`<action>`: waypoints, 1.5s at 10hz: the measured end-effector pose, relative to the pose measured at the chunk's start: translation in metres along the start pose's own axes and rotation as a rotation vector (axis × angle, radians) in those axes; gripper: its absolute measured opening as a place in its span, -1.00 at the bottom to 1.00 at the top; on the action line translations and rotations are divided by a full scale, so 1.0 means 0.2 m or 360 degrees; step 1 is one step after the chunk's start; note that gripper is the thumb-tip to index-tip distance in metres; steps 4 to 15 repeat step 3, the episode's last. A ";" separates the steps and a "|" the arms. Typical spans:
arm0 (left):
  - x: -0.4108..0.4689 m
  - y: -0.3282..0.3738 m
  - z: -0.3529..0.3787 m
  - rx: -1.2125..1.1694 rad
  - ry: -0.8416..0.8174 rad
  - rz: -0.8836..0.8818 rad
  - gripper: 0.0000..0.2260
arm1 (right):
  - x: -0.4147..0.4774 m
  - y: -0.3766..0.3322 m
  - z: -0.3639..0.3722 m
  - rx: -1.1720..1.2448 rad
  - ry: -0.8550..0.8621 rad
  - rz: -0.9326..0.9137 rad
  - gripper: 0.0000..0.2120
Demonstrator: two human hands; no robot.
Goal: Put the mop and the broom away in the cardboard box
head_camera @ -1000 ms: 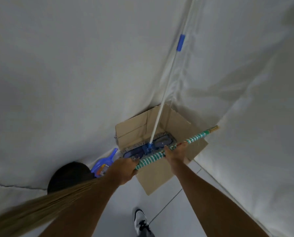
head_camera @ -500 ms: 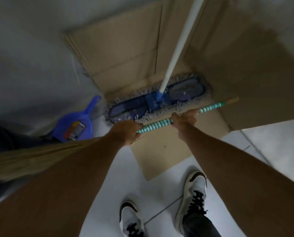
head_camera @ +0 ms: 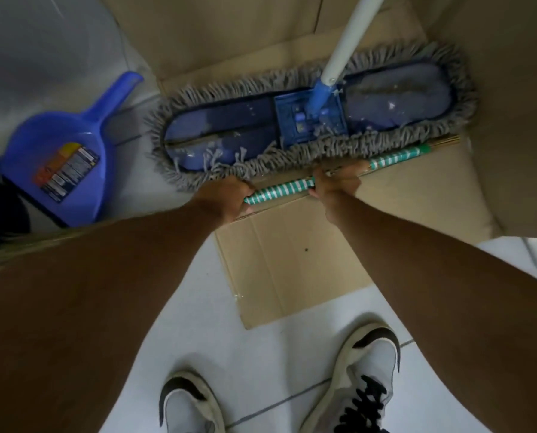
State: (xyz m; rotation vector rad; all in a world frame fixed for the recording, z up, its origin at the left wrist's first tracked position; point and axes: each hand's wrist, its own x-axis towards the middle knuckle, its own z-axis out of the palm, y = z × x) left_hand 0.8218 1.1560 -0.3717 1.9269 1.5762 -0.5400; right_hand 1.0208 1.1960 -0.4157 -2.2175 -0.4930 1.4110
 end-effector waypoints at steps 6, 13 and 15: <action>-0.23 0.08 -0.38 0.0162 0.0454 -0.0074 -0.70 | -0.35 -0.30 -0.20 -0.0966 0.0142 -0.0676 -0.44; -0.23 0.08 -0.38 0.0162 0.0454 -0.0074 -0.70 | -0.35 -0.30 -0.20 -0.0966 0.0142 -0.0676 -0.44; -0.23 0.08 -0.38 0.0162 0.0454 -0.0074 -0.70 | -0.35 -0.30 -0.20 -0.0966 0.0142 -0.0676 -0.44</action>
